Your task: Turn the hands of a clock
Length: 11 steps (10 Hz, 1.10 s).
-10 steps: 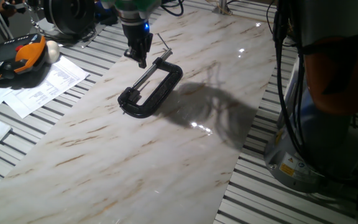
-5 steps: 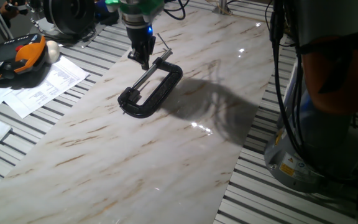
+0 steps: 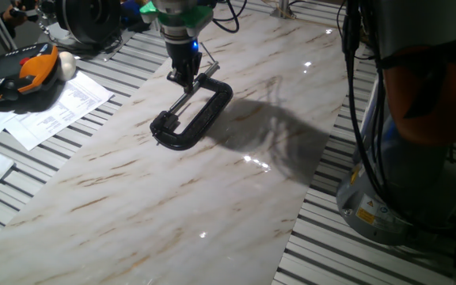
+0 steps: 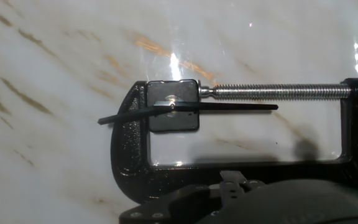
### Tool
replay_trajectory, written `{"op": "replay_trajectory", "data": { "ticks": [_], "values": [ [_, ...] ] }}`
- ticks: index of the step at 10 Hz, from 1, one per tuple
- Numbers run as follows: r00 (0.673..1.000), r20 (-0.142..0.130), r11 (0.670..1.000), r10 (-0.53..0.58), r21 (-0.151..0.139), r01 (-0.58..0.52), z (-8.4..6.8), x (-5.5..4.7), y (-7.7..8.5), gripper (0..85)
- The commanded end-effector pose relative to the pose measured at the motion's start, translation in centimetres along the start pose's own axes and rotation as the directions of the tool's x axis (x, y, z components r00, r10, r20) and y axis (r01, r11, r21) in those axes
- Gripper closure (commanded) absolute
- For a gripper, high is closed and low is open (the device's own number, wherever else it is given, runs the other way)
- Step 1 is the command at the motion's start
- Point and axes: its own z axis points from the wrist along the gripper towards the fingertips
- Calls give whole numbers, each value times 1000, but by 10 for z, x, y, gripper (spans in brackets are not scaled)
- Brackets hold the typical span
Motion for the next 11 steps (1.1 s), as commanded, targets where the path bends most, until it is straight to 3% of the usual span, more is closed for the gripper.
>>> {"op": "replay_trajectory", "data": {
  "ticks": [1, 2, 4, 11],
  "values": [
    [1000, 3, 1000, -3, 0, 3, 3, -1, -1, 850],
    [1000, 10, 1000, -16, -3, 16, 3, -5, -3, 850],
    [1000, -5, 1000, -23, -4, 23, -5, -16, -4, 850],
    [1000, 11, 1000, -20, 6, 20, -5, -18, -7, 850]
  ]
}}
